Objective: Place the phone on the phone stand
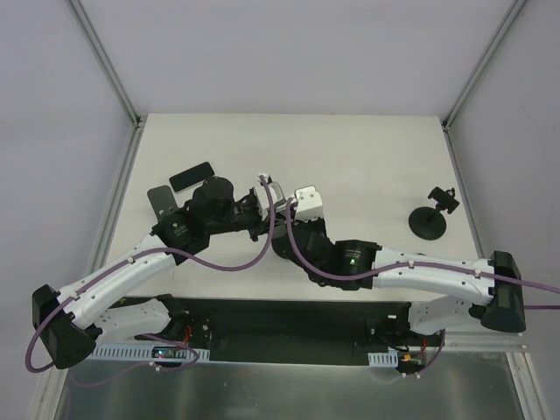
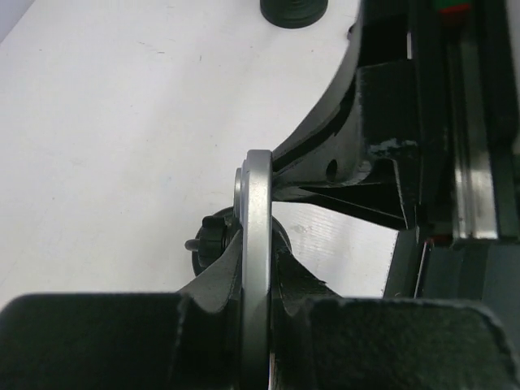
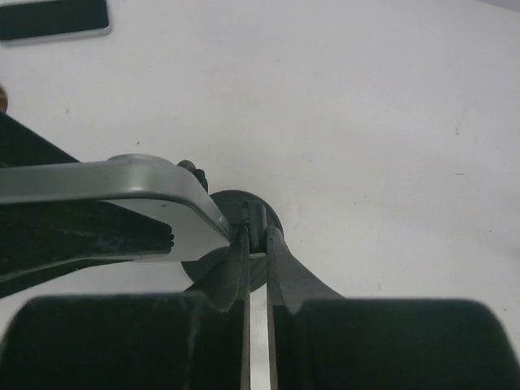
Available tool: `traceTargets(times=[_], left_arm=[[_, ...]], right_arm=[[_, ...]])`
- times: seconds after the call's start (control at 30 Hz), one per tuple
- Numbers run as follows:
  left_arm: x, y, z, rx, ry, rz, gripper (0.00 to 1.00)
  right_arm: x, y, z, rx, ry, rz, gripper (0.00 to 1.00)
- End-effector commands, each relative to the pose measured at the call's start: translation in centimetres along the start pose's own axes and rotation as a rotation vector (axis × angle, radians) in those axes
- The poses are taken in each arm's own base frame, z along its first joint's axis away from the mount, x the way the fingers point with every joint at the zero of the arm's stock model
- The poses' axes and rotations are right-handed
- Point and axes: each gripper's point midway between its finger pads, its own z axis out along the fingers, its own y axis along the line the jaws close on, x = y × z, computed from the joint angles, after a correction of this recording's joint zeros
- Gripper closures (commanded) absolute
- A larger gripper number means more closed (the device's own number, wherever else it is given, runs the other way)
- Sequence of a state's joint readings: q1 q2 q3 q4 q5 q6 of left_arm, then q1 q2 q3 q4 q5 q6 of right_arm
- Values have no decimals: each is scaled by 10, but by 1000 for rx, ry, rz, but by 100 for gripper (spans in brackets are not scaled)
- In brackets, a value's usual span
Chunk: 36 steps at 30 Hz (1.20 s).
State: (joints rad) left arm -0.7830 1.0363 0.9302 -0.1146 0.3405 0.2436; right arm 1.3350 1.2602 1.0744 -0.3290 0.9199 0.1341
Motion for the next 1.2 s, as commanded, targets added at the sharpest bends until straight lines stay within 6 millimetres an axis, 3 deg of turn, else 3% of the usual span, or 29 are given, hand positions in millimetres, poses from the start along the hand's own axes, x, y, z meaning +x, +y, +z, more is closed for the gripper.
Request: traceTargets(times=[0.0, 0.23, 0.3, 0.33, 0.37, 0.43, 0.47, 0.53, 0.6, 0.63, 0.67, 0.7, 0.83, 1.0, 1.13, 1.17], left_arm=[[5, 107, -24, -551, 43, 7, 100], [11, 107, -15, -537, 38, -8, 100], [9, 99, -10, -486, 32, 3, 100], [9, 96, -9, -467, 27, 2, 100], [7, 93, -8, -446, 20, 5, 100], [5, 87, -6, -409, 8, 1, 100], [4, 86, -5, -405, 5, 0, 100], [0, 79, -3, -360, -10, 8, 100], [-2, 74, -2, -333, -21, -4, 100], [-5, 67, -1, -298, -33, -7, 100], [-6, 63, 0, -273, -41, -12, 100], [-8, 59, 1, -251, -48, -13, 100], [-10, 44, 6, -163, -64, -22, 100], [-16, 24, 10, -42, -87, -23, 100], [-22, 17, 8, -4, -103, -27, 100], [-23, 17, 7, -5, -103, -24, 100]], right_arm=[[-59, 13, -33, 86, -209, 248, 100], [-60, 59, -58, -53, -211, 282, 99], [-60, 69, -72, -132, -222, 208, 81], [-53, 68, -77, -161, -232, 155, 56], [-50, 73, -88, -195, -253, 126, 46], [-47, 56, -96, -215, -269, 45, 25], [-22, 48, -91, -227, -223, -23, 19], [-18, 25, -98, -254, -202, 58, 16], [3, 5, -95, -251, -176, 44, 14], [-1, -9, -100, -274, -189, 107, 14], [2, -17, -99, -283, -187, 131, 13], [17, -23, -93, -277, -176, 128, 13], [23, -50, -92, -300, -182, 236, 10], [25, -43, -85, -360, -118, 215, 5], [28, -19, -65, -385, 20, 171, 5], [18, -14, -64, -405, 29, 189, 5]])
